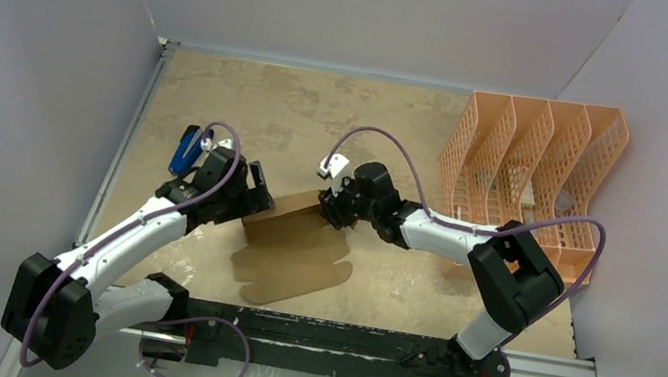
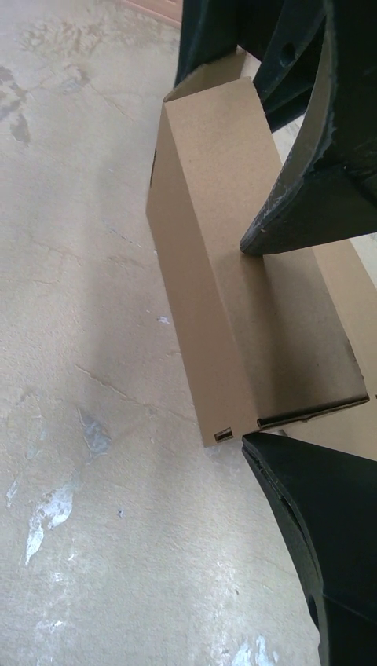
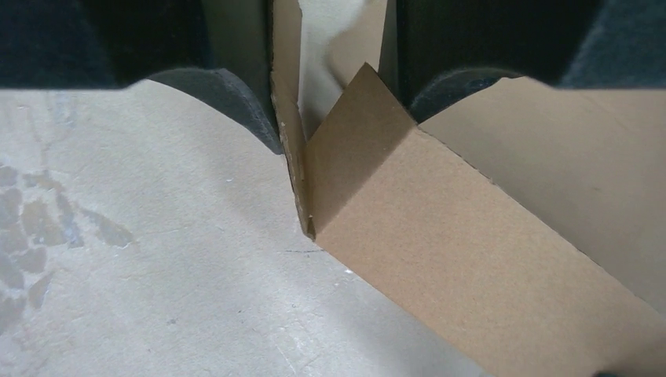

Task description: Fold the paper box

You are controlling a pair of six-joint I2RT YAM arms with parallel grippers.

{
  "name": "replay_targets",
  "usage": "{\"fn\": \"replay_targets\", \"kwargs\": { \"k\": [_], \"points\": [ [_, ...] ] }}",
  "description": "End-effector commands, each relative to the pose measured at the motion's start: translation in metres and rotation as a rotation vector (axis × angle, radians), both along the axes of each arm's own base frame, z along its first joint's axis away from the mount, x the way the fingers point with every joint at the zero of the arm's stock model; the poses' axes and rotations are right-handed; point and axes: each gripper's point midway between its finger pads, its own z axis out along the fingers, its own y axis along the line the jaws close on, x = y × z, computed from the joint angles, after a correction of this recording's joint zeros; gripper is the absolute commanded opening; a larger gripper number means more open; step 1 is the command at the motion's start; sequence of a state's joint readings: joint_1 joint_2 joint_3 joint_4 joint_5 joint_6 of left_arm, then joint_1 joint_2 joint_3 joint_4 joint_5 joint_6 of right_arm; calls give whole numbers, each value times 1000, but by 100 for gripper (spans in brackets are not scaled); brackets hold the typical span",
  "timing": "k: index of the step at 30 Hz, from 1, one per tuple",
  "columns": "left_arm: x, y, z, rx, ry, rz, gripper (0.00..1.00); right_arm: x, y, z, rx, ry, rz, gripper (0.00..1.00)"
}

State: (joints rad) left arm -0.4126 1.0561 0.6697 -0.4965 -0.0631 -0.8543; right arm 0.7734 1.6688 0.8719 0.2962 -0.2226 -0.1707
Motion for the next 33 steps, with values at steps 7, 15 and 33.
{"fn": "replay_targets", "kwargs": {
  "k": [7,15,33],
  "points": [
    [18,-10,12,-83,-86,50,82,-9,39,45,220,157,-40,41],
    [26,-10,12,-102,-111,90,81,-13,44,45,262,264,-102,49],
    [31,5,10,-14,-148,107,81,11,14,30,63,251,-256,60]
  ]
}}
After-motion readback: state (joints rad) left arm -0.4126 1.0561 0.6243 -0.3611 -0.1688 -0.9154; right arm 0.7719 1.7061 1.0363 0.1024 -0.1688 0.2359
